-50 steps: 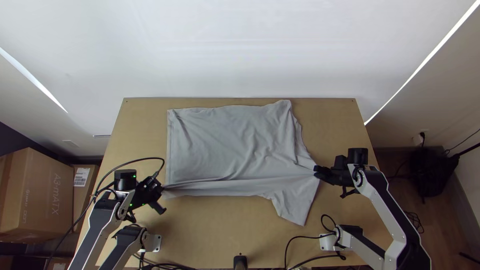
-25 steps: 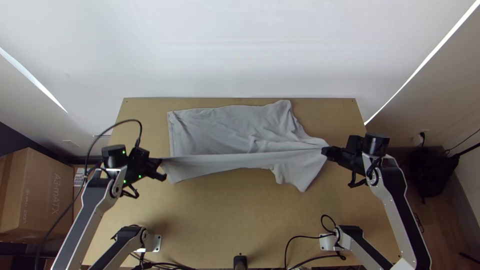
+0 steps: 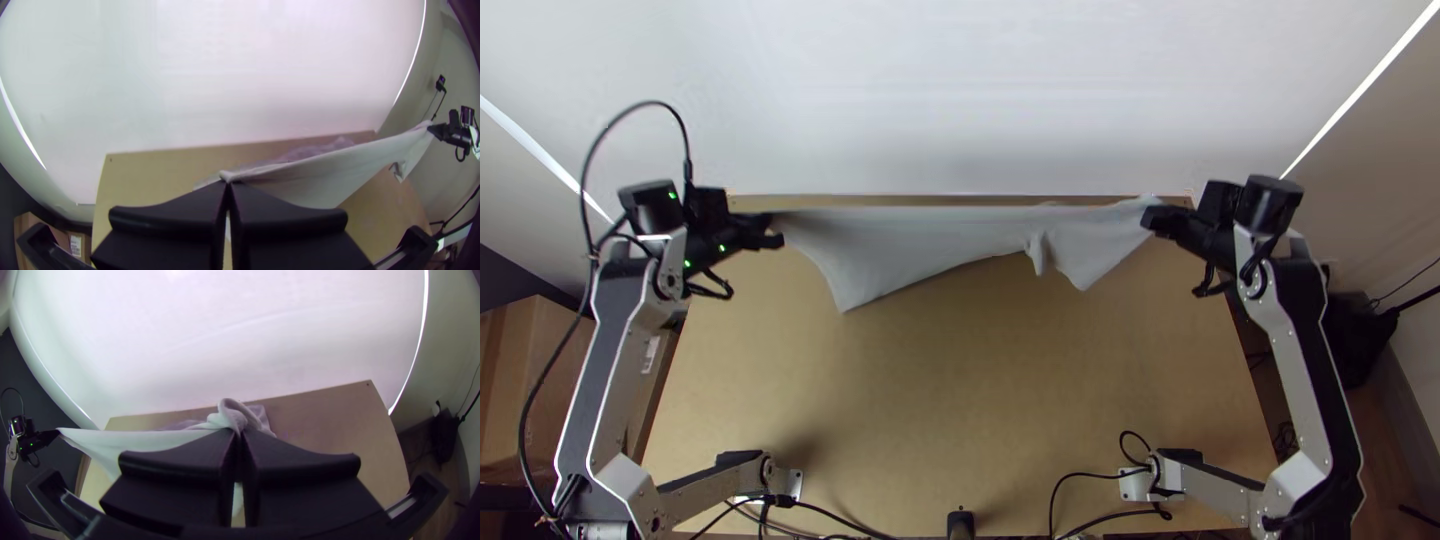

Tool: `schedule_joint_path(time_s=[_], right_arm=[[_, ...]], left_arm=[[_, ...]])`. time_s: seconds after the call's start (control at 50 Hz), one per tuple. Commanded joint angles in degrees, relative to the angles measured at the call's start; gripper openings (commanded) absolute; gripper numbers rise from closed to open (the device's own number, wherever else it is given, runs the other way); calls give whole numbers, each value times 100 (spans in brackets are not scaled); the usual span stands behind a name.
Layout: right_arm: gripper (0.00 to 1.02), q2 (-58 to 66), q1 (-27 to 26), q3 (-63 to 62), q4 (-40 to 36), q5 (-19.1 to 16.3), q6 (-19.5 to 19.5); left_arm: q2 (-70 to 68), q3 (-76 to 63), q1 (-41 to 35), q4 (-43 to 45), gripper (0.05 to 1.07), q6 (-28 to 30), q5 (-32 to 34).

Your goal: Fold the t-shirt

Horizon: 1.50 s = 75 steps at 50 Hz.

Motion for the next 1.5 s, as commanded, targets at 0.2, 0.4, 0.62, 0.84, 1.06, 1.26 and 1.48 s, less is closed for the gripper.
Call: schedule_joint_path(time_s=[0.2, 0.4, 0.62, 0.84, 1.06, 1.26, 1.48], right_arm=[[2, 596, 436, 1942, 1133, 1140, -64], [2, 1061, 524, 3304, 1546, 1491, -64], [2, 1000, 630, 4315, 2011, 1817, -47], [2, 103, 911, 4376, 1844, 1852, -38], [2, -1329, 1412, 3488, 1757, 1843, -20], [2, -1944, 1412, 3383, 1361, 1843, 261], [2, -2103, 1412, 3225, 913, 1808, 305]], left_arm=[[569, 2305, 85, 22, 8, -814, -413], [693, 3306, 76, 681, 8, -1042, -941], [534, 4221, 76, 962, 8, -1130, -1160], [-362, 4203, 68, 1305, 8, -1280, -1169], [-1681, 3236, 156, 2087, 8, -1236, -1178], [-2612, 2366, 103, 2808, 8, -1245, -1160], [-2911, 1979, 15, 2351, 8, -1429, -1116]])
